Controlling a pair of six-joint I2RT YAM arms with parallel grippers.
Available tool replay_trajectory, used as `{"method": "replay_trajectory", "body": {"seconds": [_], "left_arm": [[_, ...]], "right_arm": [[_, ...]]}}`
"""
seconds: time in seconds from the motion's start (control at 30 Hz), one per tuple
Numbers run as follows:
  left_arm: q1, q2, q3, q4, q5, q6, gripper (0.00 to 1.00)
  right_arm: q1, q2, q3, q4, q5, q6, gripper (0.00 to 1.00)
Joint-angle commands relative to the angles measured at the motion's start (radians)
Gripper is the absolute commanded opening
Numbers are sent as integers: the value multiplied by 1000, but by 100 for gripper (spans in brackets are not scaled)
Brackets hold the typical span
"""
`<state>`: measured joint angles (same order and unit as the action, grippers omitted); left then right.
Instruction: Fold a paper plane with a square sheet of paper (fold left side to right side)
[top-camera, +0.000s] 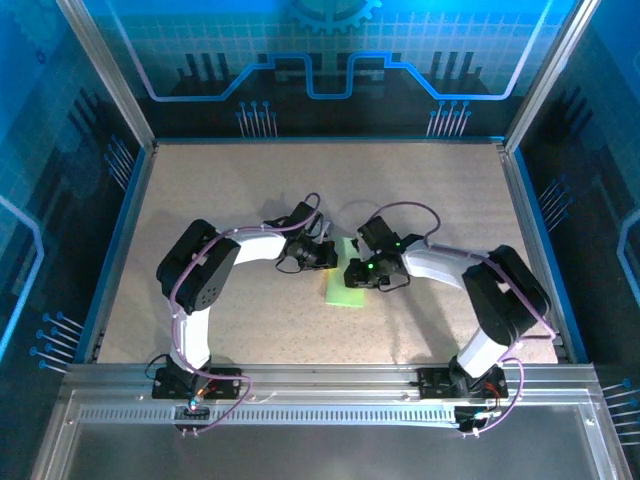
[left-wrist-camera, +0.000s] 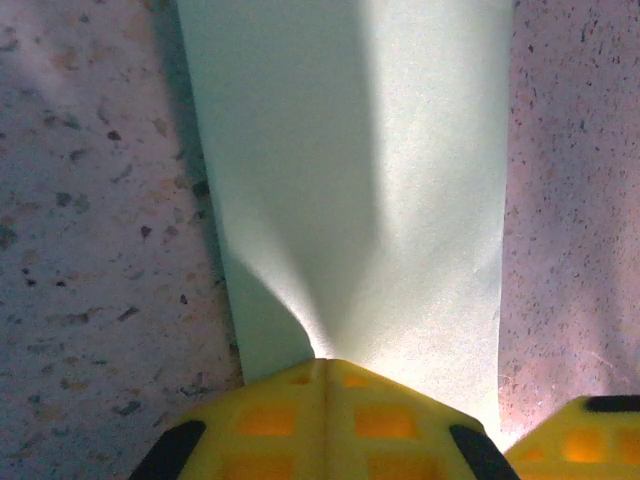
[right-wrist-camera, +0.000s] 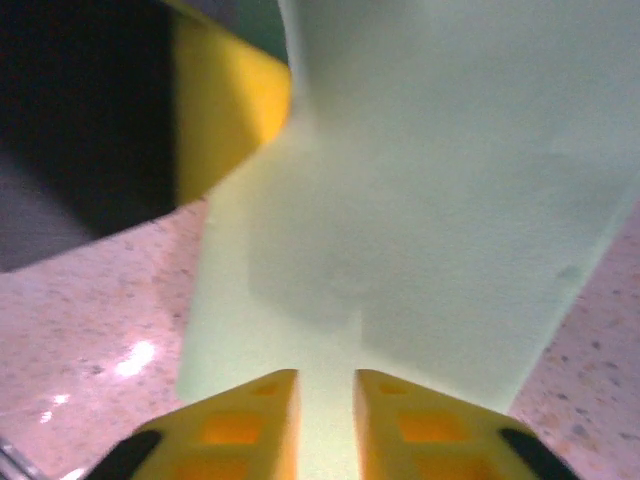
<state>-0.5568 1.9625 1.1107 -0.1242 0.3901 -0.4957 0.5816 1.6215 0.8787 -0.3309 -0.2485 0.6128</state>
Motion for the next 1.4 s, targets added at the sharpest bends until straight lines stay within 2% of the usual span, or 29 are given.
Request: {"method": "replay_trajectory", "body": {"seconds": [0.0,0.2,0.33,0.57,0.8,1.07,1.37], "left_arm": [[-8,6,-47,-74,-39,-2,0],[-11,-5,-66,-63,-33,-27,0],[-13,-11,-70,-63,-38,-26,0],[-12,-13,-78,-58,-38,-27,0],[-12,-16,-76,-61,-39,-24,0],[-13,-17,-75,-61,-37,-24,0],[-12,-17,-70,-69,-40,-21,0]], "right_arm": [[-46,-89,-20,-29,-49,22,30],[-123,-214,-123,-45,-108,50,45],[-147,-267,-197,-41,-168,80,48],[-139,-266,-277,24,-249,140,45],[-98,-193,-288,100,-274,178,44],[-59,-122,-268,154,-267,206,43],[-61,-106,-265,207,-248,221,40]]}}
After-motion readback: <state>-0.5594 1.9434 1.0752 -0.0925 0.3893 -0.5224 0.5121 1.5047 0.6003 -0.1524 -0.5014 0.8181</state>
